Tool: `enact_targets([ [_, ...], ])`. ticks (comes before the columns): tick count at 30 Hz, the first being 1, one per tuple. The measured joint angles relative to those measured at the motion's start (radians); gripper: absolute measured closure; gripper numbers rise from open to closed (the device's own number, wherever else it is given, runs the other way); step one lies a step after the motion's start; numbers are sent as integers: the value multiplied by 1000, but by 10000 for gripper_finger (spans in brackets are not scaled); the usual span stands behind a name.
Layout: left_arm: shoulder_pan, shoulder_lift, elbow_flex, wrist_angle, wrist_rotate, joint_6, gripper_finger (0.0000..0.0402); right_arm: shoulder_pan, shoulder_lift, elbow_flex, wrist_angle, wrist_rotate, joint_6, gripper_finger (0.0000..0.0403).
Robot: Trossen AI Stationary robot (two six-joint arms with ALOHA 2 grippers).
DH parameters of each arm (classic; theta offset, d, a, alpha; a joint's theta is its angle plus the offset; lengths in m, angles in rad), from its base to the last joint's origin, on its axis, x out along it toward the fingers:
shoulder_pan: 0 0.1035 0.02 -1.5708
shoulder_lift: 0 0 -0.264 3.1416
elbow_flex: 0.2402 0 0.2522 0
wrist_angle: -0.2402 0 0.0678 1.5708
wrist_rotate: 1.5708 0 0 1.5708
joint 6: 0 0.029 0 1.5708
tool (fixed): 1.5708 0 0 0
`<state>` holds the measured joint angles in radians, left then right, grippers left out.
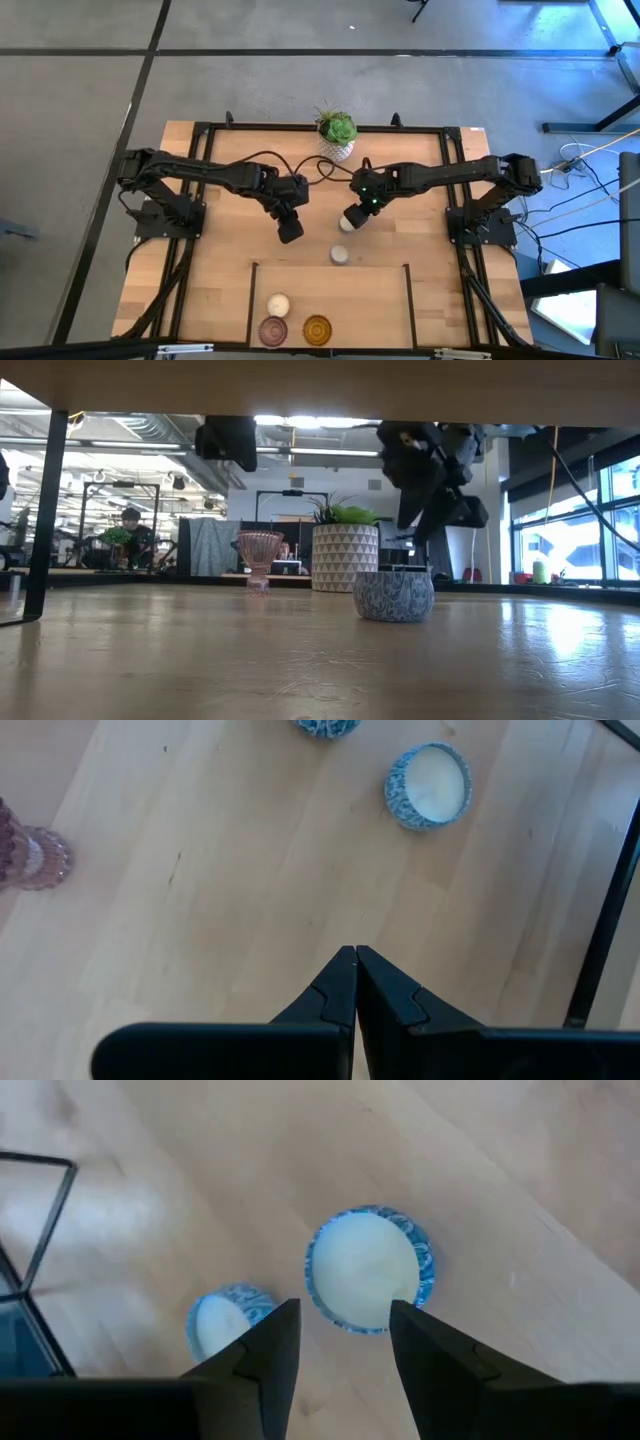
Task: Pick & Place candle stick holders
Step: Put the blue scented candle on the shelf
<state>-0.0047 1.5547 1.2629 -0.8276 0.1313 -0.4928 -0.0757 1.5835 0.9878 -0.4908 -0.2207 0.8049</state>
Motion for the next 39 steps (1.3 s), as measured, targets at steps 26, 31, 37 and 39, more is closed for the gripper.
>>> enact_targets([
  [26,-54,-1,0,-2,-20,-45,400,13,86,0,-24,114,-16,293],
  [31,-54,-1,0,-3,-19,-45,400,13,94,0,-24,140,-2,293],
  [37,-54,-1,0,-7,-19,-44,400,13,94,0,-21,135,13,293],
  [39,-54,-1,0,-7,-16,-37,400,13,94,0,-26,132,27,293],
])
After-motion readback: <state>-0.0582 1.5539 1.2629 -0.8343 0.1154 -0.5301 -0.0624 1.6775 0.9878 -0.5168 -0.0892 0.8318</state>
